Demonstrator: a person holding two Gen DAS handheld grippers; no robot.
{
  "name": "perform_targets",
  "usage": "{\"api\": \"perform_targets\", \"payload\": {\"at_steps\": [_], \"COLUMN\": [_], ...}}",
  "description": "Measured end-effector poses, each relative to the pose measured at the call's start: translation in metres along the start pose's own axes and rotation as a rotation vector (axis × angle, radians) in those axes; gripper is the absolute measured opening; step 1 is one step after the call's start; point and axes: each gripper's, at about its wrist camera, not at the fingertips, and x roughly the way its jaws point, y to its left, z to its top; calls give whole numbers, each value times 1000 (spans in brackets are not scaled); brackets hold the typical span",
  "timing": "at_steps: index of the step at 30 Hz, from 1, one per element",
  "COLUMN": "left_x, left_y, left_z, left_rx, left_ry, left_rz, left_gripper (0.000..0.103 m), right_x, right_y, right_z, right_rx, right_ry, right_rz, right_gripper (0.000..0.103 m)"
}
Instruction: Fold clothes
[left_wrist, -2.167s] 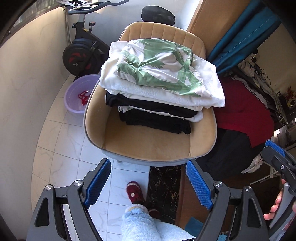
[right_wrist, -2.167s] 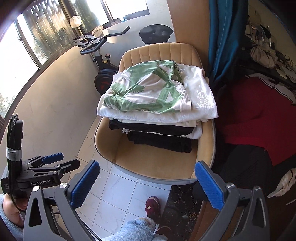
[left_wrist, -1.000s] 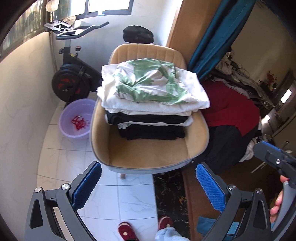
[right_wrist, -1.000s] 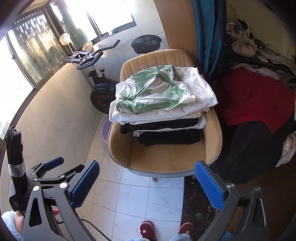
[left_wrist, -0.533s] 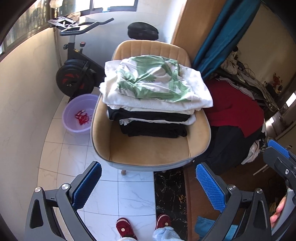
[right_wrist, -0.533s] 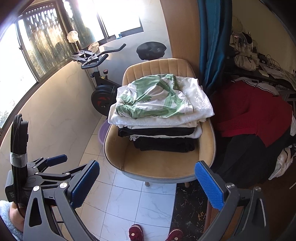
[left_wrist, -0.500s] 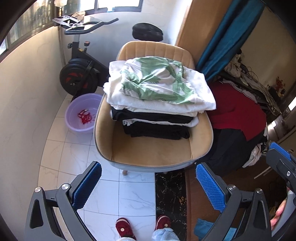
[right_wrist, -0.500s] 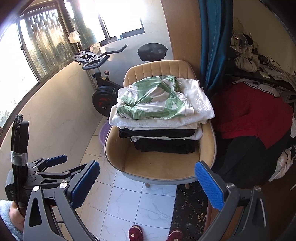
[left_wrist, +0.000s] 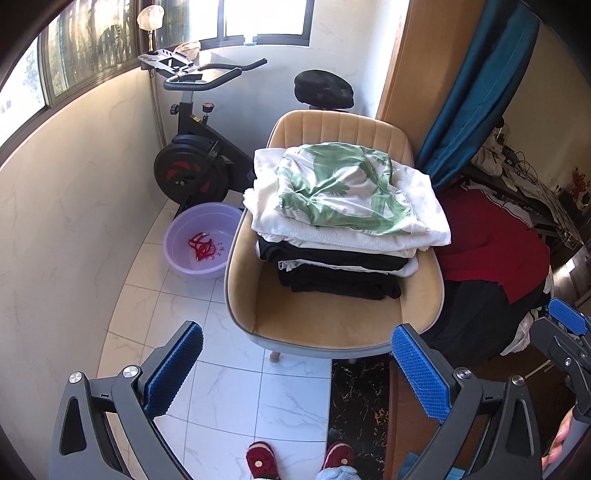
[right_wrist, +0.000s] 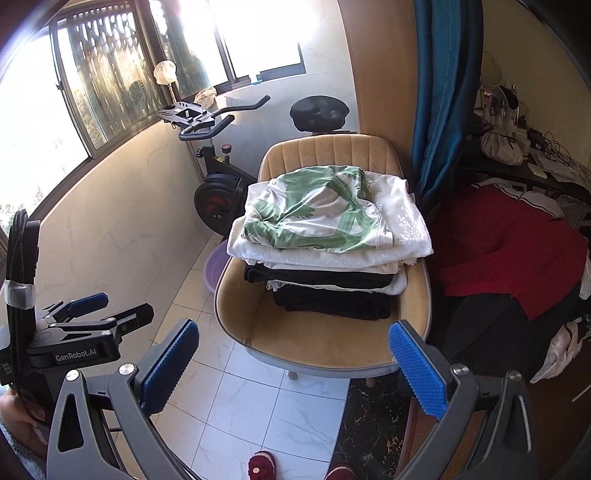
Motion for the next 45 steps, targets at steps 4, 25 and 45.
{"api": "perform_targets", "payload": {"at_steps": [4, 25, 45], "left_x": [-7, -40, -28], "left_y": [-1, -10, -15], "left_z": [1, -2, -32], "left_rx": [-11, 52, -21], "left_ry": [36, -99, 25], "left_rz": [-39, 79, -8], "left_gripper": [102, 102, 102], "right_x": [-6, -21, -33], "right_y": [2, 13, 22], "right_z": [-1, -17, -39], "right_rx": [-7, 28, -20], "right_ry": [30, 30, 12], "right_rz": [-22, -134, -160], "right_gripper": [103, 103, 103]}}
